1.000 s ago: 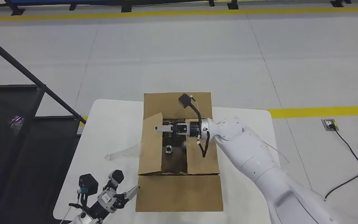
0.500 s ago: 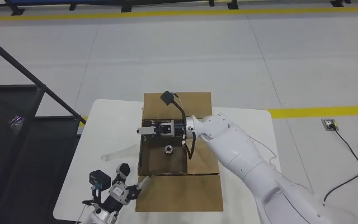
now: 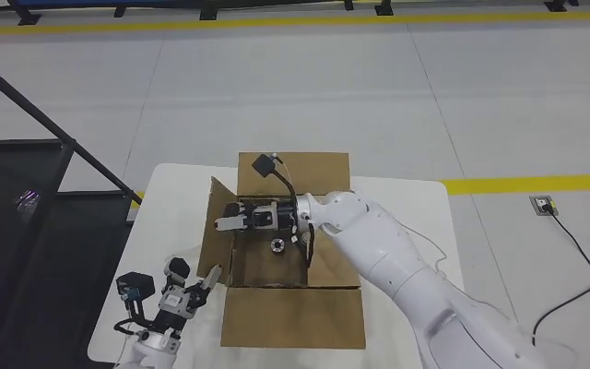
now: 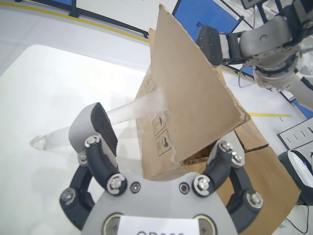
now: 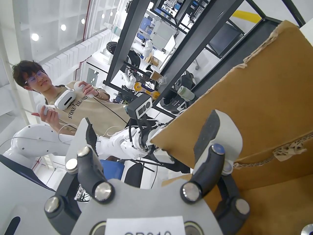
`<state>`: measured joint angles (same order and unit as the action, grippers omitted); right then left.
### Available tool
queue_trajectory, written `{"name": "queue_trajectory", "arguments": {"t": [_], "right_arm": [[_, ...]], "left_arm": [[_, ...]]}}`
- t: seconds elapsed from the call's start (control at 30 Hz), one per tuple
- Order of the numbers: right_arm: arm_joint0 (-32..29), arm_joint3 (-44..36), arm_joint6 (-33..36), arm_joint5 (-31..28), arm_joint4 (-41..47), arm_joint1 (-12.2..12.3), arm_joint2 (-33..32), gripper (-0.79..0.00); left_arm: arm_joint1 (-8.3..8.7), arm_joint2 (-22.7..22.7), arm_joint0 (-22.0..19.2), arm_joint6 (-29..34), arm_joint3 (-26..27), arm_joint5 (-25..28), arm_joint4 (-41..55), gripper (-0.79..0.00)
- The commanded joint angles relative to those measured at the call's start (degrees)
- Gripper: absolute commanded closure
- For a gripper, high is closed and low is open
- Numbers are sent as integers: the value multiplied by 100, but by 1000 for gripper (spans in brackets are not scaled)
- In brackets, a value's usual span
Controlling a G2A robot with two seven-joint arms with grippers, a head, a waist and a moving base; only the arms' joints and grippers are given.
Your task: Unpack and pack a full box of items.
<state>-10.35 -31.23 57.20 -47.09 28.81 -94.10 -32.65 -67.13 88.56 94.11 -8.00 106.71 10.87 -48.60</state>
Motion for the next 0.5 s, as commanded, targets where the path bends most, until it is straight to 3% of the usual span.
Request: {"name": "queue_trajectory", "arguments": {"t": [0.0, 0.37, 0.47], "right_arm": [[-18, -80, -92, -92, -72, 71, -6, -785], [-185, -944, -1056, -1056, -1122, 685, -31, -785], [-279, -1338, -1092, -1091, -1391, 901, -215, -785]], "left_arm": [[1, 110, 55, -43, -33, -45, -8, -785], [-21, 312, -19, 16, -537, -338, -55, -785], [-31, 281, -97, 71, -678, -406, -127, -785]]}}
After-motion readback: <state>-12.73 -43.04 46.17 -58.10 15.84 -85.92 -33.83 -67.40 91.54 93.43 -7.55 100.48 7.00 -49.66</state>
